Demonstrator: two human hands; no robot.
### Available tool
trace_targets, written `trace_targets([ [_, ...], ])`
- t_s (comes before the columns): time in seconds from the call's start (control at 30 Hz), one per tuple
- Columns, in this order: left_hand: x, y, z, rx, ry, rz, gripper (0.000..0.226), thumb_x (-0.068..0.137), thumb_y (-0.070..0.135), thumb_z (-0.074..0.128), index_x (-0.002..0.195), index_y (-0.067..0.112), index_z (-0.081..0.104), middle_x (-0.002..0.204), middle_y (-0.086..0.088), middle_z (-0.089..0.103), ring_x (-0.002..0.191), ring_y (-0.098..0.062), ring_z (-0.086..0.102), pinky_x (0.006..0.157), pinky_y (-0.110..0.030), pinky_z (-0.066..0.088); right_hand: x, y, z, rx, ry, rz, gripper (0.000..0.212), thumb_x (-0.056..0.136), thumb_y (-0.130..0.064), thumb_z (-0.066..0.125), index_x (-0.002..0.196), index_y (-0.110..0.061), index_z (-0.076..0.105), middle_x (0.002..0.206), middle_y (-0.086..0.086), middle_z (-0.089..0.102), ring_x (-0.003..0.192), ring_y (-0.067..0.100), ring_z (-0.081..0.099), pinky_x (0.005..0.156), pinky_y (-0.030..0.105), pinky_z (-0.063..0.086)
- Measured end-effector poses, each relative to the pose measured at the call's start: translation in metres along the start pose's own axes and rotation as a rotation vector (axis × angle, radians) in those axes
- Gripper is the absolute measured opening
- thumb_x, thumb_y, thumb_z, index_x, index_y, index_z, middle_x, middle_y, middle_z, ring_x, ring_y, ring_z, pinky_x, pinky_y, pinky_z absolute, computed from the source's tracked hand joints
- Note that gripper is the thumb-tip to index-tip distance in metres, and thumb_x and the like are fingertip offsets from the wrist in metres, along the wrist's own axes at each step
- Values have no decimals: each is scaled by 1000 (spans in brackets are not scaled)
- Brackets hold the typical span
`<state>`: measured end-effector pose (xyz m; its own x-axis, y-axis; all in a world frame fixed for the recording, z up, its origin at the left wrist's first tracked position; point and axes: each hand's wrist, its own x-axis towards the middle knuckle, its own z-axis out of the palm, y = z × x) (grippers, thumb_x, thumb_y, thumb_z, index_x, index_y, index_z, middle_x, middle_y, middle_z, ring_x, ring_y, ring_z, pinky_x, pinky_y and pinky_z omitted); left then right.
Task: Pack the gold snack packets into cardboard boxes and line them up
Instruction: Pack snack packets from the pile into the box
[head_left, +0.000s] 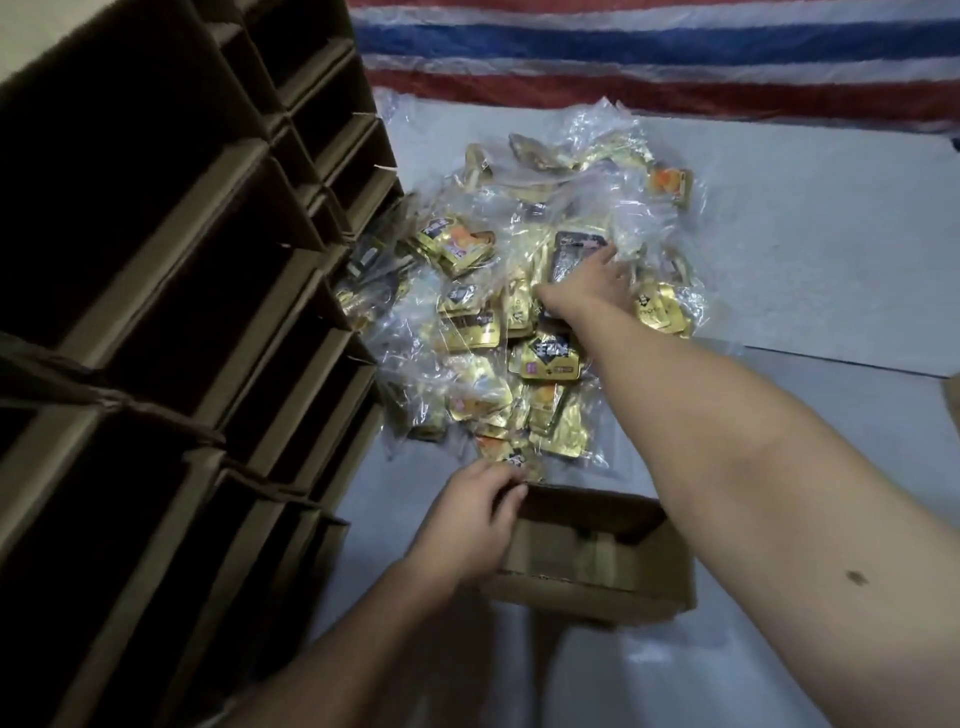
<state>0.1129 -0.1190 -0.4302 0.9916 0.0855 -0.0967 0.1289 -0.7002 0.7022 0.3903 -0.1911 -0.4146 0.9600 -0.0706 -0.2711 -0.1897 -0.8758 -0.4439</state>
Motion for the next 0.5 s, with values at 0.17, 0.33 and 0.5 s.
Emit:
trace_targets([
  [0.17, 1, 0, 4, 30, -2, -7, 24, 99, 27, 51, 115, 17, 65, 111, 1, 61, 105, -13, 53, 94, -26, 42, 11, -5, 10, -52, 71, 18, 111, 78, -53, 73, 154, 0, 11, 157, 20, 31, 145, 36, 28, 121, 53, 14],
  [0.33, 2, 2, 6, 61, -5, 0, 24, 99, 29, 49, 114, 17, 64, 111, -1, 61, 105, -16, 52, 91, -23, 38, 12, 7, 3, -75, 157, -63, 102, 76, -40, 76, 152, -2, 19, 148, 21, 41, 135, 37, 40, 114, 47, 32],
  [0.5, -1, 2, 6, 42, -12, -21, 26, 100, 30, 48, 117, 18, 63, 114, 1, 59, 107, -15, 52, 93, -24, 39, -17, 40, -24, 588, 37, 14, 68, 77, -26, 73, 132, -14, 36, 123, 6, 55, 104, 24, 60, 79, 34, 52],
])
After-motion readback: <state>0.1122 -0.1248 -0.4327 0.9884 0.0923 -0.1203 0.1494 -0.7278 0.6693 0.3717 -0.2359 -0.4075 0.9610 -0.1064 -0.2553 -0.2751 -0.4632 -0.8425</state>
